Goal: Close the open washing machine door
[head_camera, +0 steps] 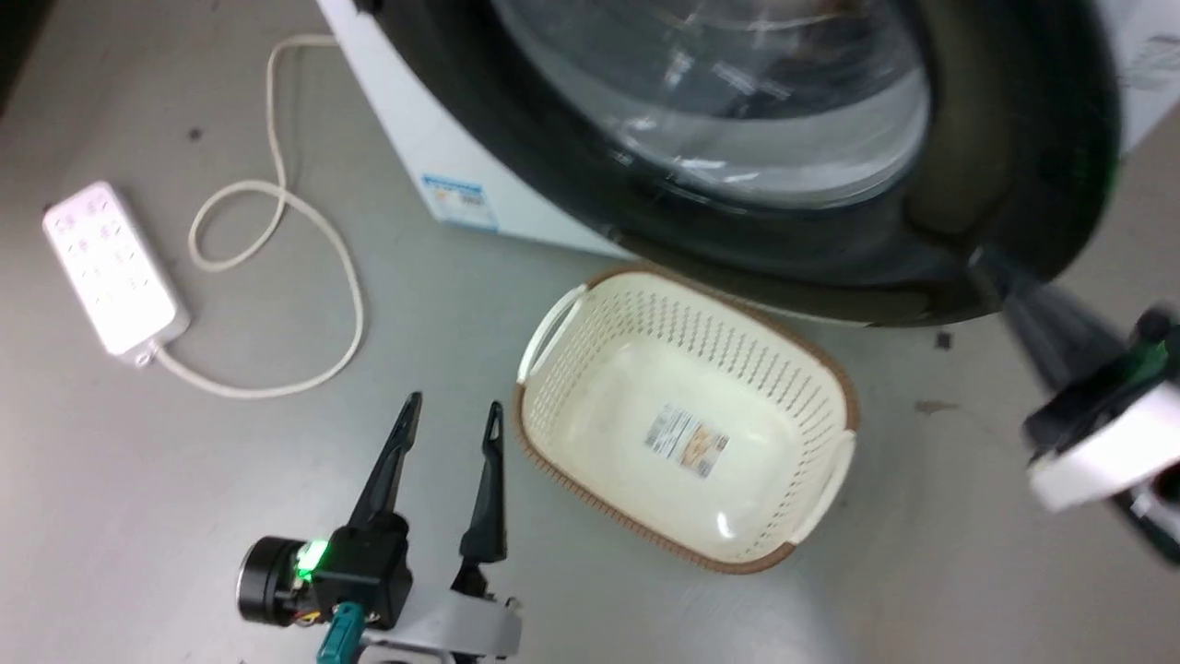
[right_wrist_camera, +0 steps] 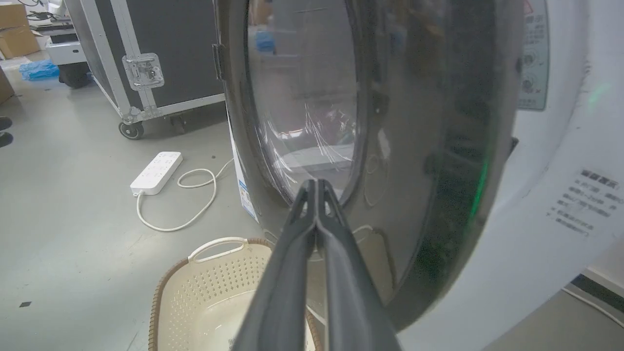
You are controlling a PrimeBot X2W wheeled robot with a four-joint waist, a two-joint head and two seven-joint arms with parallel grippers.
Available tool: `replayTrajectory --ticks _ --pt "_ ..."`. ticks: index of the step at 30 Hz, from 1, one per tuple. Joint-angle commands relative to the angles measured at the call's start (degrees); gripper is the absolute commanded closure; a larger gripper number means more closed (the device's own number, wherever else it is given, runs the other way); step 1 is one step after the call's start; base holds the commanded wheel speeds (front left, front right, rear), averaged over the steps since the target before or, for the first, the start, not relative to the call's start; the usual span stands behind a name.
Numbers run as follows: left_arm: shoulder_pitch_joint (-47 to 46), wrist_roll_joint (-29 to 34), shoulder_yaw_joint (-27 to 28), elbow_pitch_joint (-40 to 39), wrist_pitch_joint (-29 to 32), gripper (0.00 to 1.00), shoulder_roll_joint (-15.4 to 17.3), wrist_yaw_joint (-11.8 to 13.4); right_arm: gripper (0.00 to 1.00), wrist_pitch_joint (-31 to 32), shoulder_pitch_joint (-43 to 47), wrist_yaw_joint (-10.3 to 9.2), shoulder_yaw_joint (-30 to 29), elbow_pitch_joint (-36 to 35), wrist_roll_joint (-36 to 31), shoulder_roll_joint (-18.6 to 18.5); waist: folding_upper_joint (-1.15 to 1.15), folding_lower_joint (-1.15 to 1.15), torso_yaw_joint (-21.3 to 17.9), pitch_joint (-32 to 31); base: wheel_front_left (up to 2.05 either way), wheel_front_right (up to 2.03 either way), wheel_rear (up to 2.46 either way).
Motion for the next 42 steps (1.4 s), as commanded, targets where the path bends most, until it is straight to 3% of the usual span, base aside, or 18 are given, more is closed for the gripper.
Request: replayTrajectory --ticks 1,9,20,30,31,32,33,38,42 --pt "-1.3 -0.9 -0.9 -0.2 -0.3 0.0 -0.1 0.8 1.0 0.4 -3.1 0.05 0.6 1.3 2.0 -1.6 0.0 -0.02 2.4 2.8 0.0 0.0 0.0" --pt "-3.8 -3.0 -3.8 -0.7 -0.3 0.0 -0.1 3.6 1.0 2.4 -15.8 0.05 1.9 12.4 9.3 -6.6 0.0 -0.02 5.0 5.4 0.0 0.0 0.0" --pt "-4.9 -3.6 -4.8 -0.6 -0.3 0.0 -0.1 4.2 1.0 3.8 -25.0 0.05 0.6 25.0 11.8 -5.5 0.0 -0.02 5.4 6.2 0.0 0.0 0.0" --pt "-4.6 -3.9 -3.1 0.3 -0.3 0.0 -0.1 3.2 1.0 0.9 -24.3 0.05 4.5 28.7 13.1 -3.1 0.0 -0.02 3.2 2.4 0.0 0.0 0.0" --pt "-4.5 -3.9 -2.9 0.4 -0.3 0.0 -0.1 3.0 0.66 0.5 -23.6 0.05 5.2 28.7 13.0 -3.1 0.0 -0.02 2.7 1.5 0.0 0.0 0.0" --pt "-4.3 -3.9 -2.6 0.6 -0.3 0.0 -0.1 2.7 0.04 0.2 -22.8 0.05 5.9 28.6 13.2 -3.0 0.0 -0.02 2.3 0.8 0.0 0.0 0.0" --pt "-4.2 -4.0 -2.2 0.9 -0.3 0.0 -0.1 2.5 0.0 -0.2 -21.8 0.05 6.5 28.4 13.2 -2.8 0.0 -0.02 1.7 -0.3 0.0 0.0 0.0" --pt "-2.7 -4.8 0.1 2.4 -0.3 0.0 -0.1 1.1 0.0 -1.4 -15.0 0.05 6.9 25.7 12.7 -1.1 0.0 -0.02 -1.7 -5.6 0.0 0.0 0.0" --pt "-1.3 -5.2 1.4 3.1 -0.3 0.0 -0.1 0.3 0.0 -1.6 -9.5 0.05 3.9 21.9 10.1 0.8 0.0 -0.02 -3.9 -8.5 0.0 0.0 0.0"
